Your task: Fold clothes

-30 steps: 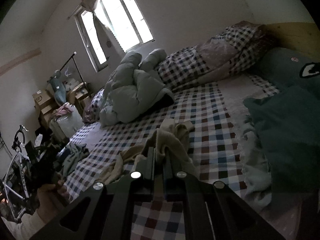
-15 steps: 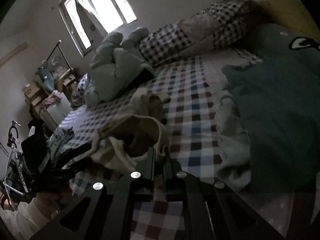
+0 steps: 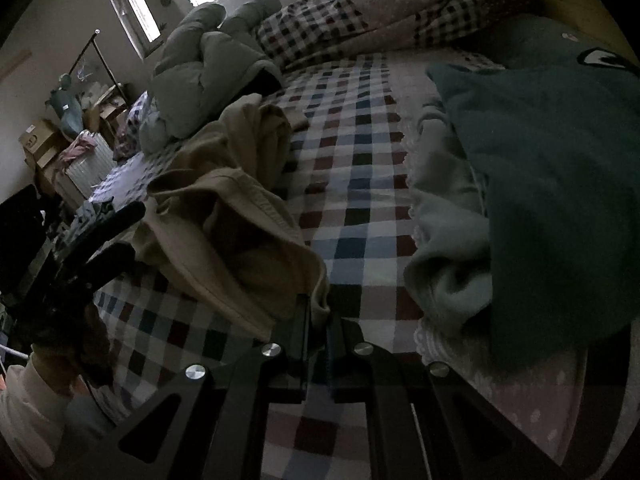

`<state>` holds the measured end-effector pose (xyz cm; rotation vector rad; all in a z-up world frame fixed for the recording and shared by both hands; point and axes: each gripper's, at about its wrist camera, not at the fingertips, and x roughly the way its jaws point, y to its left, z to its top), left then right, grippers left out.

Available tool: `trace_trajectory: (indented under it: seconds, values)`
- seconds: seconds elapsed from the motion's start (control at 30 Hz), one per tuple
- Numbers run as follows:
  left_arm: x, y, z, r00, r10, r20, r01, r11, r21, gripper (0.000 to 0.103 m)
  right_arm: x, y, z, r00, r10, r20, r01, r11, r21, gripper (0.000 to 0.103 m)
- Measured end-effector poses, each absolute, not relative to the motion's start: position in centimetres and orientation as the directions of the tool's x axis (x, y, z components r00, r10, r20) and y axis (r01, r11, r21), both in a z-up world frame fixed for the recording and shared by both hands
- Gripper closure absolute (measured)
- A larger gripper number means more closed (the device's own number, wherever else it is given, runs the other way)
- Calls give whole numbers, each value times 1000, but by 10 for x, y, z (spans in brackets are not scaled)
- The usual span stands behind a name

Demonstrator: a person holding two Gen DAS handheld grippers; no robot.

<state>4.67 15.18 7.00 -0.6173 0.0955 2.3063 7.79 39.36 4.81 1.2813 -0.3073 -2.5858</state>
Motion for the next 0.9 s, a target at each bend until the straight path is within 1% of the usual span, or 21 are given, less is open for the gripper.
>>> trace_trajectory:
  seconds: [0.03, 0.1, 0.13, 0.17, 0.2, 0.47, 0.6, 0.63, 0.7, 0.8, 0.9]
  values:
    - [47, 152, 70, -621, 635, -459, -675, -731, -99, 23, 79, 395, 48, -588, -302, -750, 116, -950, 291, 97]
    - [47, 153, 70, -636, 621, -459, -669, -739, -72, 35, 80, 396, 47, -589, -298, -751, 107, -950, 293, 97]
    - [47, 153, 70, -641, 612, -462, -667, -743, -58, 38, 80, 397, 47, -589, -294, -752, 100, -951, 294, 97]
    - [48, 153, 70, -649, 604, -463, -666, -745, -37, 44, 79, 398, 47, -590, -292, -753, 93, -951, 296, 97]
    - [50, 154, 69, -655, 598, -462, -667, -745, -18, 47, 79, 398, 47, -591, -290, -753, 87, -951, 298, 97]
    - [71, 172, 64, -703, 546, -456, -675, -714, 186, 47, 80, 405, 52, -614, -284, -737, 51, -945, 322, 97]
    - [76, 180, 60, -741, 497, -452, -646, -711, 277, 47, 80, 407, 53, -619, -279, -734, 41, -945, 324, 97]
    - [76, 181, 58, -749, 486, -451, -639, -710, 296, 48, 80, 407, 53, -619, -277, -734, 39, -945, 324, 97]
    - [77, 184, 56, -767, 460, -448, -621, -708, 336, 57, 80, 407, 54, -623, -274, -733, 35, -945, 324, 97]
    - [78, 187, 53, -782, 437, -444, -605, -704, 372, 64, 80, 408, 55, -629, -275, -727, 33, -944, 329, 97]
    - [79, 189, 53, -794, 424, -435, -591, -707, 390, 65, 80, 409, 56, -635, -276, -722, 31, -942, 333, 97]
